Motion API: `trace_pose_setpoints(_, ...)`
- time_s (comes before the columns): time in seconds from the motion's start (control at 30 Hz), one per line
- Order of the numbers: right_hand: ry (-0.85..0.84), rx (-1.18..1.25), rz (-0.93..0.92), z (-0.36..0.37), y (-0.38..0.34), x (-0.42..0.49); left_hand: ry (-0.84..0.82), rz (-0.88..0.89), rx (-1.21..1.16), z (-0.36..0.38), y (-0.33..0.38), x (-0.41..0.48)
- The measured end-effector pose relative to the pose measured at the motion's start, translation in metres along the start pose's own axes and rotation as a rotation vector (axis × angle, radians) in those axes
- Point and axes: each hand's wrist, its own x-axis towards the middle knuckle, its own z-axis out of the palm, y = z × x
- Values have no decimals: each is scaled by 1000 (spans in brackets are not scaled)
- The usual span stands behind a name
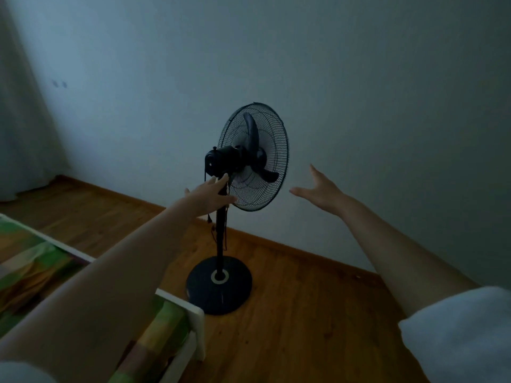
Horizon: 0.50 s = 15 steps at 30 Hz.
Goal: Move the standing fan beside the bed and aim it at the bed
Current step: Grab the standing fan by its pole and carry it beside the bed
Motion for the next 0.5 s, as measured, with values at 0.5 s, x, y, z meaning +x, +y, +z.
trace_pose_setpoints(0.5, -162, 12, -50, 40, 42, 169, -14, -149, -145, 9, -24, 124)
